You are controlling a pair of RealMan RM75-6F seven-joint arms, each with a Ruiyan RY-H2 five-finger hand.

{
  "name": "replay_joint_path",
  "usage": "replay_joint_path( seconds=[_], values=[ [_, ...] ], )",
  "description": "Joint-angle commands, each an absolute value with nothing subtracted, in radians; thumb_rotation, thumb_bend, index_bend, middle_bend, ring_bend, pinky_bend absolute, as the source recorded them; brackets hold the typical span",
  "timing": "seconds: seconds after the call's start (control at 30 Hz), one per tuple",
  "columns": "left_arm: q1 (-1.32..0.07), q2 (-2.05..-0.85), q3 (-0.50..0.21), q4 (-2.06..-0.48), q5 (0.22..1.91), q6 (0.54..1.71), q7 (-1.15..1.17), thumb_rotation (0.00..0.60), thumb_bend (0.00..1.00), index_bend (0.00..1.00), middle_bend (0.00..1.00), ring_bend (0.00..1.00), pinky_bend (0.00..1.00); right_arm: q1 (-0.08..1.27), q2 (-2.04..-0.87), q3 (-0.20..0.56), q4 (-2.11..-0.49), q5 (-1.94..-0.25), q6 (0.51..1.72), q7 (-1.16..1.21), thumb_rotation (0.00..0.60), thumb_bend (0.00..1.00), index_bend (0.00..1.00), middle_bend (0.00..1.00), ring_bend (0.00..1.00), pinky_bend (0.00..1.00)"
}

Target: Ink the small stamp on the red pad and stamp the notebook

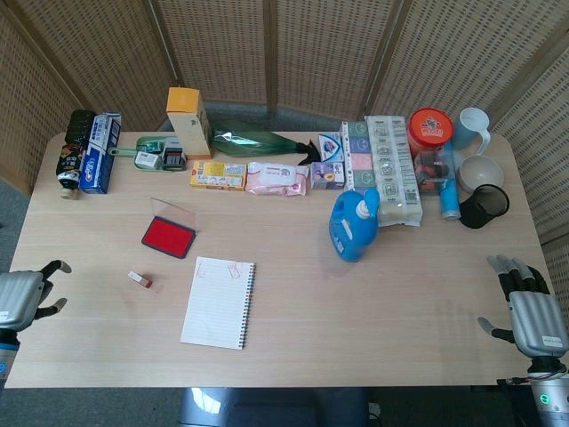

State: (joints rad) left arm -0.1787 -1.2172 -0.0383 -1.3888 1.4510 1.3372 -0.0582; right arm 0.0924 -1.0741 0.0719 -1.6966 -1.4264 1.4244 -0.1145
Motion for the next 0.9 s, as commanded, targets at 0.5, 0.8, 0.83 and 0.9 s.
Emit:
replay_joint_path(
  seconds=[0.5, 0.8, 0.83, 0.9],
  values=[
    [-0.295, -1.318, -0.045, -1.328, 1.477, 1.209, 0.034, 0.600, 0.16, 0.40, 1.00, 1.00, 1.00, 0.103, -1.080, 0.079, -1.682, -1.397, 1.397, -0.114, 0.600, 0.00, 0.09, 0.10, 0.11, 0.10],
    [-0.324, -1.377, -0.059, -1.308, 1.441, 1.177, 0.089, 0.600, 0.17, 0.40, 1.00, 1.00, 1.00, 0.103, -1.075, 0.080, -1.684, -1.397, 1.399, -0.105, 0.600, 0.00, 0.09, 0.10, 0.11, 0.10],
    [-0.327, -1.382, -0.060, -1.305, 1.438, 1.174, 0.093, 0.600, 0.17, 0.40, 1.00, 1.00, 1.00, 0.102, -1.075, 0.080, -1.684, -1.397, 1.399, -0.105, 0.600, 0.00, 0.09, 0.10, 0.11, 0.10],
    [-0.336, -1.397, -0.064, -1.299, 1.431, 1.168, 0.102, 0.600, 0.18, 0.40, 1.00, 1.00, 1.00, 0.102, -1.073, 0.080, -1.684, -1.395, 1.399, -0.102, 0.600, 0.00, 0.09, 0.10, 0.11, 0.10]
  ],
)
